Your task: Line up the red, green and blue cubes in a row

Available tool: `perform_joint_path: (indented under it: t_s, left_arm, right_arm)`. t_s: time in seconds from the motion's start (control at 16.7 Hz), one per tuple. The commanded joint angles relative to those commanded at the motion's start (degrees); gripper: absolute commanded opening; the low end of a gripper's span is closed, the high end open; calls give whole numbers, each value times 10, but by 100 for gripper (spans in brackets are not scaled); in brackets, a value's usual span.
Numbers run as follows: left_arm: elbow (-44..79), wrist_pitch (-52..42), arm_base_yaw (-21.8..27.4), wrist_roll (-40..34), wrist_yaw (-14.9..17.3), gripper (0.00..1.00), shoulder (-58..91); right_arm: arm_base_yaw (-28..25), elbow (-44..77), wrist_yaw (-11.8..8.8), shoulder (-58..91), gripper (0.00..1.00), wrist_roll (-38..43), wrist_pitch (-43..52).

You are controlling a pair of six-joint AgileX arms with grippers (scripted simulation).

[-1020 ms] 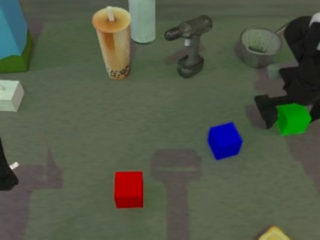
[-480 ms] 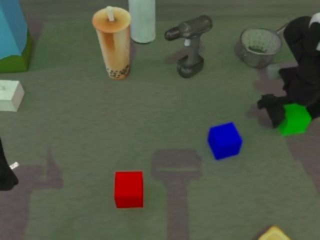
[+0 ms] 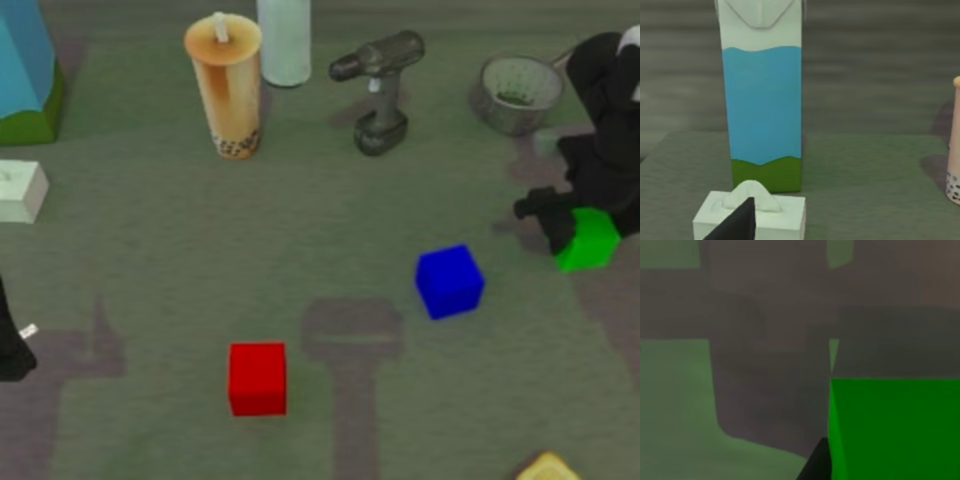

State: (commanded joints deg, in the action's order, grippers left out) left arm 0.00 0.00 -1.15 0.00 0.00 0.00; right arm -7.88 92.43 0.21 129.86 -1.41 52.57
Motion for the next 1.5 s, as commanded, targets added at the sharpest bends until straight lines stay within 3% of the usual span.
perform_joint_path:
  t_s: [0.48,0.9,1.26,1.5]
  left_arm:
    - [0,0,0,0,0,100,0]
    - [0,0,0,0,0,100,0]
    - [0,0,0,0,0,100,0]
    - [0,0,0,0,0,100,0]
  right_arm:
    - [1,2,0,-2,0,0,3]
    - [-3,81,0,-43,0,-1,126]
    - [-2,87,0,-46,0,1,134]
    - [-61,84,0,-51,0,64,138]
